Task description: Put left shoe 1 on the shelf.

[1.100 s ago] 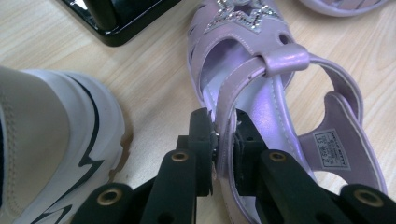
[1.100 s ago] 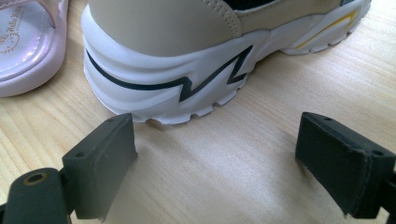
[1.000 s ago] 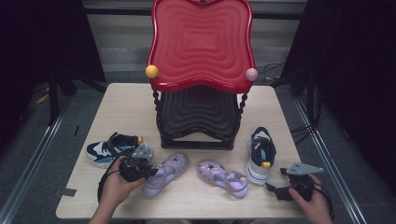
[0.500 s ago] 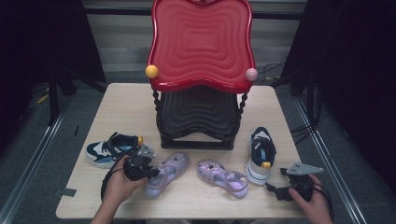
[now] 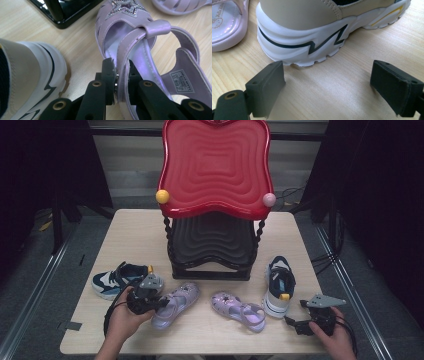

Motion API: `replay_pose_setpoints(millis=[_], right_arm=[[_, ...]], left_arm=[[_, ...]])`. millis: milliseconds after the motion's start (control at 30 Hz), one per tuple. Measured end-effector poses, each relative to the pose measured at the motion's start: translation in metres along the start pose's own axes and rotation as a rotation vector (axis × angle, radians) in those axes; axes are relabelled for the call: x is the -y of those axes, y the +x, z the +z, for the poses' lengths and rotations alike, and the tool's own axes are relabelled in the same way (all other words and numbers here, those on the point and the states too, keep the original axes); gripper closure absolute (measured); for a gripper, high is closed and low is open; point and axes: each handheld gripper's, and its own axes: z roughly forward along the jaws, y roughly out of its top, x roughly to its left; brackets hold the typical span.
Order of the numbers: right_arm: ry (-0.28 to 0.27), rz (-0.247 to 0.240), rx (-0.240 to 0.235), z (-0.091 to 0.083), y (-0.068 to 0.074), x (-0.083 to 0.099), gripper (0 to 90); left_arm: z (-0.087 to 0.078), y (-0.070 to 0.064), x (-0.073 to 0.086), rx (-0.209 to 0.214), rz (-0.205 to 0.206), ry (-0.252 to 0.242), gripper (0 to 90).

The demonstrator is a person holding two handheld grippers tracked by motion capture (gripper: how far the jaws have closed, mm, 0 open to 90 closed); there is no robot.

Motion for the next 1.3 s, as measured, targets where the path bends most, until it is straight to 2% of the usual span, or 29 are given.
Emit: replay_pose_setpoints(millis=[233, 400, 767, 933, 1300], right_arm=[[0.0, 0.0, 0.0, 0.0, 0.0, 0.0, 11.1], [-0.001, -0.002, 0.0, 0.0, 0.0, 0.0, 11.1], [0.0, 0.0, 0.0, 0.0, 0.0, 0.0, 11.1], [0.0, 0.0, 0.0, 0.0, 0.0, 0.0, 11.1], [0.0, 0.0, 0.0, 0.0, 0.0, 0.0, 11.1]], left_arm=[[-0.011, -0.006, -0.009, 0.014, 0.01, -0.054, 81.8], [-0.015, -0.008, -0.016, 0.015, 0.01, -0.06, 81.9], [-0.04, -0.011, -0.044, 0.017, 0.017, -0.12, 81.9], [-0.047, -0.012, -0.058, -0.002, 0.032, -0.142, 81.9], [-0.047, -0.011, -0.081, -0.053, 0.013, -0.185, 82.1]])
